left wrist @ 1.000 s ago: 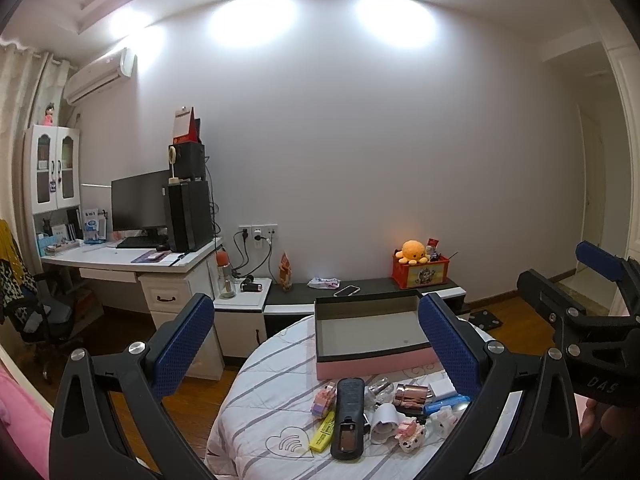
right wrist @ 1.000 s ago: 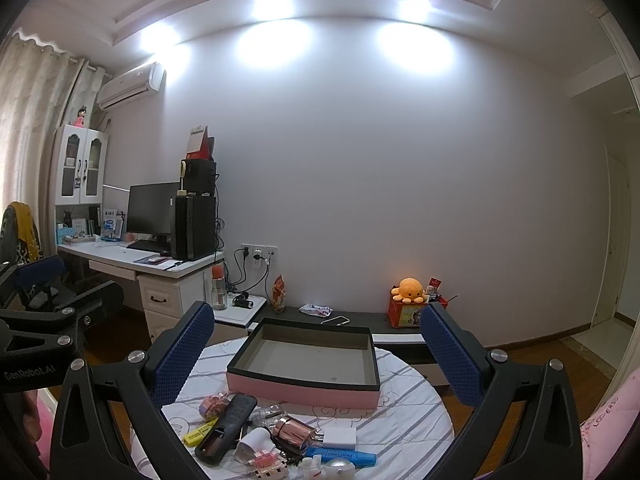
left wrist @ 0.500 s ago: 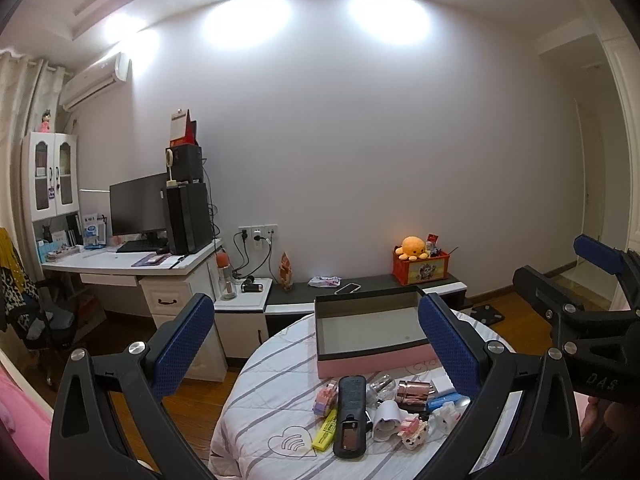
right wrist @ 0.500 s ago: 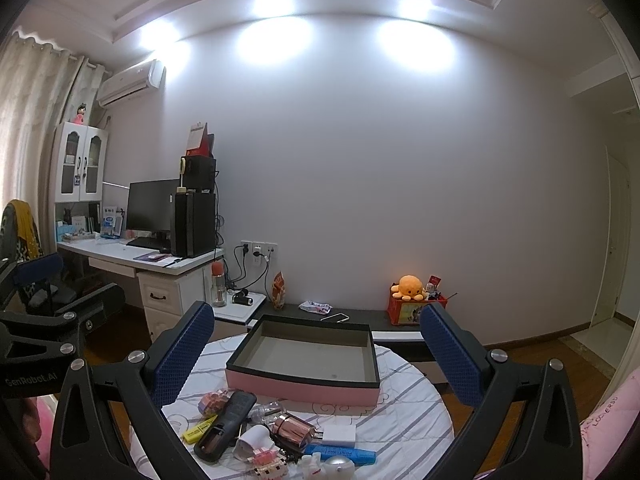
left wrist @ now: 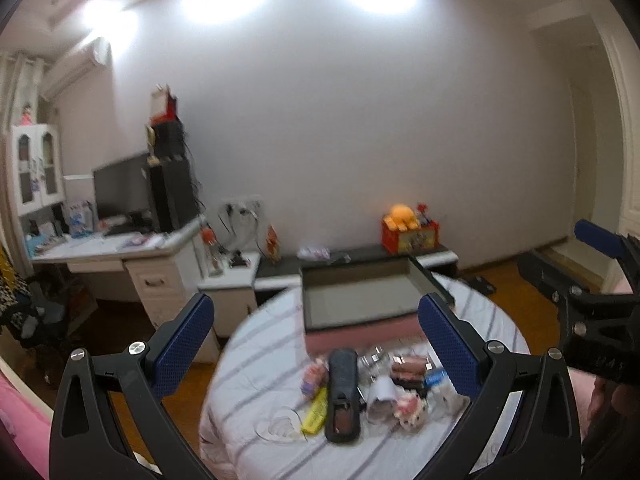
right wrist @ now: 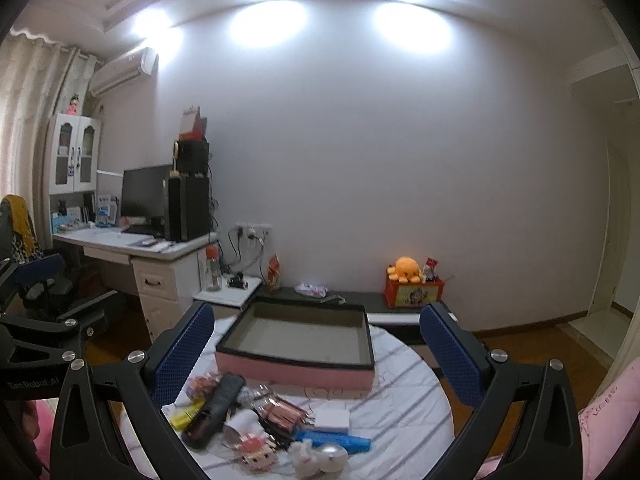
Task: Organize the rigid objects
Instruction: 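Lower the right gripper onto the white rabbit lamp while the left gripper approaches the black remote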
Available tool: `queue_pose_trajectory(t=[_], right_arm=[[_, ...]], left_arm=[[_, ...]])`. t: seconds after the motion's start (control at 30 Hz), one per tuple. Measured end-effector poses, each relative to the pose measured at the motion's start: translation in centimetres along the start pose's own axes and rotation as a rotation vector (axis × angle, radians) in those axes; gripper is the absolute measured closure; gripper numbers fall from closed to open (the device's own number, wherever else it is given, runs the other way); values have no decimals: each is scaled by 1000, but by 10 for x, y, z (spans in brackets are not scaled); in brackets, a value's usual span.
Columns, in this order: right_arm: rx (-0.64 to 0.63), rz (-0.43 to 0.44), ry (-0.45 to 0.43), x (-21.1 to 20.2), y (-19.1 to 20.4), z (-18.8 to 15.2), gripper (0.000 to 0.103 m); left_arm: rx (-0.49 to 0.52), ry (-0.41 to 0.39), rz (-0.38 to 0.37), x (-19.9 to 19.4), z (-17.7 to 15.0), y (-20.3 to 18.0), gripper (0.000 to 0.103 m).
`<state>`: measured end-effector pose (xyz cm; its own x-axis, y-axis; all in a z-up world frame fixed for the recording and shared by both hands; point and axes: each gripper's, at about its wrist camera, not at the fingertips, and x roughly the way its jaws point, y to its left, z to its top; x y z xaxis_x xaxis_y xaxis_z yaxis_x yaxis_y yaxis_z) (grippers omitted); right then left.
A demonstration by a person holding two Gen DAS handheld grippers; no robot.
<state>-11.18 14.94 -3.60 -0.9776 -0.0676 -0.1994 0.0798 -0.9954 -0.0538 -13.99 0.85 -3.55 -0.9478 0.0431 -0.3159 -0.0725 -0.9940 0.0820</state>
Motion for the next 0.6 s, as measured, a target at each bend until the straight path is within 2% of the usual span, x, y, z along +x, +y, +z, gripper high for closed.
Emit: queue_pose_trajectory(t=[0.3,0.47,0.6], right_arm=[[22,-50,213,48,-31,-60,0],[35,-43,344,71,-42,-104,0],[51,-12,432,83,-42,-133,0]], left_arm=[[-51,271,-45,74,-62,11,0],[-40,423,-28,108,-106,12,0],[-36,500,-3,123,-124,15,0]])
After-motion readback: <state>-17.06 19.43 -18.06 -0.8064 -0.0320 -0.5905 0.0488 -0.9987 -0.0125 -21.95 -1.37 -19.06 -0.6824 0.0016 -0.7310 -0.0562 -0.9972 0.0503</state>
